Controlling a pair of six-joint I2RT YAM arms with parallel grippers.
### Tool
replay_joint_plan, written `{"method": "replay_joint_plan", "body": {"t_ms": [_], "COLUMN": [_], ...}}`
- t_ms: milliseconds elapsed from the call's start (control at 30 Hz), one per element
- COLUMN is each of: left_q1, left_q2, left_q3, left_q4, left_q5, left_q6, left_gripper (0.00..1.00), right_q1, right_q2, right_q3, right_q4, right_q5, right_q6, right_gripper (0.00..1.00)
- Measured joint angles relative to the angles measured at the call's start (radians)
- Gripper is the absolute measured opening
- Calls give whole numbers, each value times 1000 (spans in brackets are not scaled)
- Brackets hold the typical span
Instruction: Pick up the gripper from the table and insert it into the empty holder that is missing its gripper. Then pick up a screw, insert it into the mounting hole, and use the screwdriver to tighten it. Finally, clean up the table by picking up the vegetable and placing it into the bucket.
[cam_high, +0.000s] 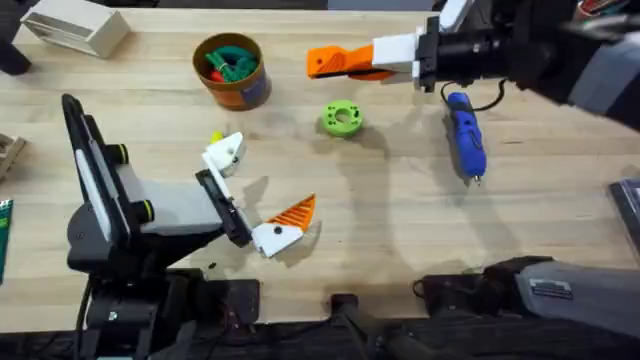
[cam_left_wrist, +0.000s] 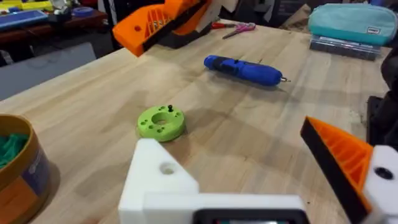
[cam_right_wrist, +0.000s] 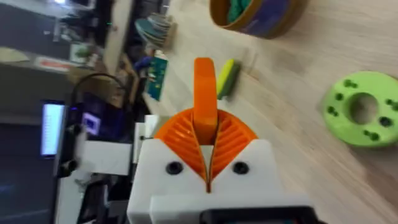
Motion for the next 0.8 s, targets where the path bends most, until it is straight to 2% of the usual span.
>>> {"method": "replay_joint_plan", "body": {"t_ms": [200,233,533,567,633,667,800], "left_q1": [0,0,0,0,0,0,0], "left_q2": [0,0,0,0,0,0,0], "left_q3": [0,0,0,0,0,0,0], "left_q4": [0,0,0,0,0,0,0], "left_q5": [0,1,3,3,3,3,3], "left_q6": [0,0,0,0,0,0,0], "left_gripper": [985,985,986,986,986,986,985], "right_q1": [-35,-40,-38,-29,-17,2,19], "right_q2": [0,13,192,250,274,298,332], "right_q3": [-144,-178,-195,-197,-197,-197,-198], "right_q4": [417,558,770,923,1034,1144,1156], "right_q5": [-163,-224,-428,-492,-517,-542,-551], "right_q6": [207,307,497,584,654,758,856], "right_gripper": [19,19,19,19,19,19,19]}}
